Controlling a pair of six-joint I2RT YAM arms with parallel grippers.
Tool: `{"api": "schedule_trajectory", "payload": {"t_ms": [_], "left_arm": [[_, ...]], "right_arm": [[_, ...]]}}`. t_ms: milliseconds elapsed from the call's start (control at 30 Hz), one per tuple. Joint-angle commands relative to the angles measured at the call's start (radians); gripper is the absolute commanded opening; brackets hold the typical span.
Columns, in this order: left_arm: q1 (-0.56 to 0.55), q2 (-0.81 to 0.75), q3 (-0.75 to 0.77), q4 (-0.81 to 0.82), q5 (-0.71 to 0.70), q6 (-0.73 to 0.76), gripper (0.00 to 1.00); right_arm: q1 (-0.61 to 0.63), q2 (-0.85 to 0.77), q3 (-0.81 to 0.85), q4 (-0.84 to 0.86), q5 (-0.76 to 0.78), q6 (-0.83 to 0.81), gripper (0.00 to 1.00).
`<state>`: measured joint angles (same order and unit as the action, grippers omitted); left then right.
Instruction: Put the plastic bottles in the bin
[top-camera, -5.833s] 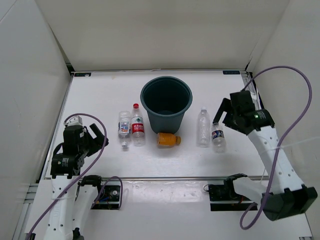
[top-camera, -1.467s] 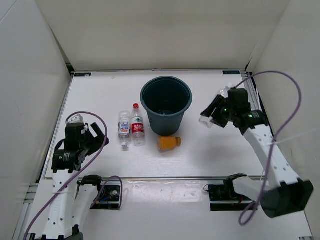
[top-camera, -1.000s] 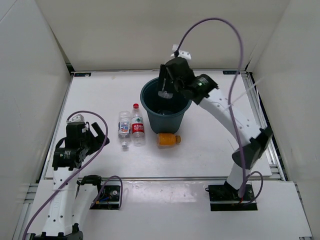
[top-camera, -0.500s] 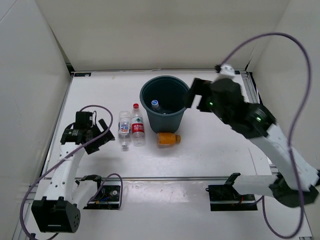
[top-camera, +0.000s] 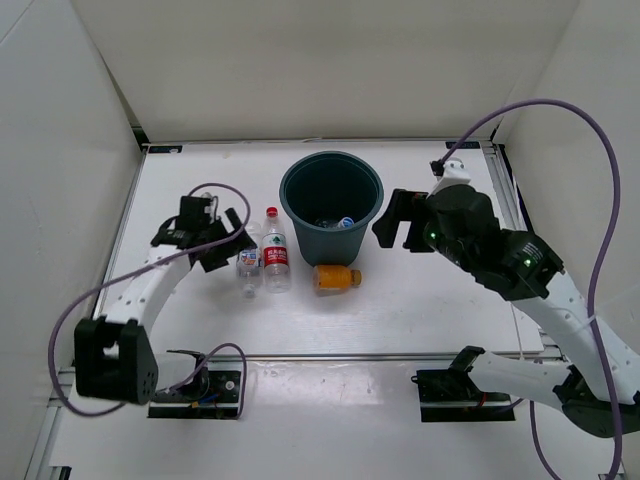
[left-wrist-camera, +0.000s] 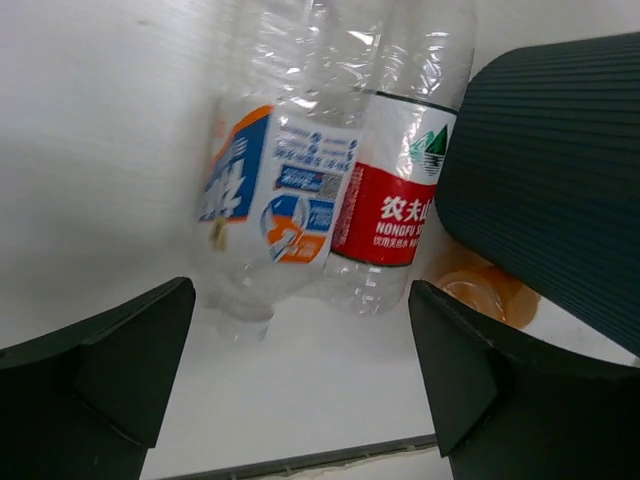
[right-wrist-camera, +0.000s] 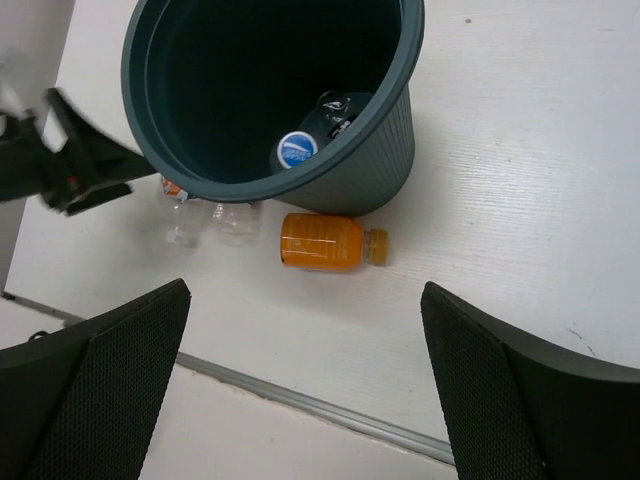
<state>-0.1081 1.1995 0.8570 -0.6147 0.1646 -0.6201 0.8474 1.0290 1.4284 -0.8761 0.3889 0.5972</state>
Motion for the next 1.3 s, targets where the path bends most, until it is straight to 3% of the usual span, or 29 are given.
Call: {"api": "schedule_trajectory", "payload": {"t_ms": [0, 267, 533, 633, 667, 700, 833, 967, 1000, 1100, 1267], "left_arm": [[-0.096, 0.113, 0.089, 0.092, -0.065, 0.074, 1.0], [-0.163, 0.403, 0.192, 0.092, -0.192, 0.117, 1.0], [-0.192, 0.503, 0.182, 0.092, -0.238, 0.065, 1.0], [-0.212, 0.515, 0.172, 0.092, -0.261, 0.053, 0.88], [-0.212, 0.497, 0.154, 0.092, -0.292, 0.037, 0.7], [-0.212, 0.442, 0.145, 0.092, -0.309, 0.027, 0.64], [-0.212, 0.208, 0.14, 0.008, -0.427, -0.058, 0.5], [-0.212, 0.045, 0.334, -0.086, -0.461, -0.058, 0.5], [-0.226, 0.034, 0.456, -0.129, -0.461, -0.047, 0.5], [-0.28, 0.034, 0.682, -0.16, -0.426, -0.018, 0.5], [-0.447, 0.147, 0.876, -0.132, -0.381, 0.034, 0.51]], "right_arm": [[0.002, -0.044, 0.003, -0.003, -0.039, -0.037, 1.0], [0.002, -0.145, -0.026, -0.038, -0.059, -0.066, 1.0], [0.002, -0.217, -0.017, -0.09, -0.05, -0.076, 1.0], [0.002, -0.227, -0.017, -0.09, -0.05, -0.076, 1.0], [0.002, -0.227, -0.017, -0.099, -0.05, -0.076, 1.0], [0.002, -0.227, -0.017, -0.1, -0.05, -0.076, 1.0], [0.002, -0.248, -0.029, -0.109, -0.05, -0.076, 1.0], [0.002, -0.268, -0.058, -0.109, -0.038, -0.076, 1.0], [0.002, -0.268, -0.072, -0.109, -0.038, -0.076, 1.0], [0.002, -0.268, -0.094, -0.109, -0.038, -0.076, 1.0], [0.002, -0.277, -0.117, -0.109, -0.038, -0.045, 1.0]]}}
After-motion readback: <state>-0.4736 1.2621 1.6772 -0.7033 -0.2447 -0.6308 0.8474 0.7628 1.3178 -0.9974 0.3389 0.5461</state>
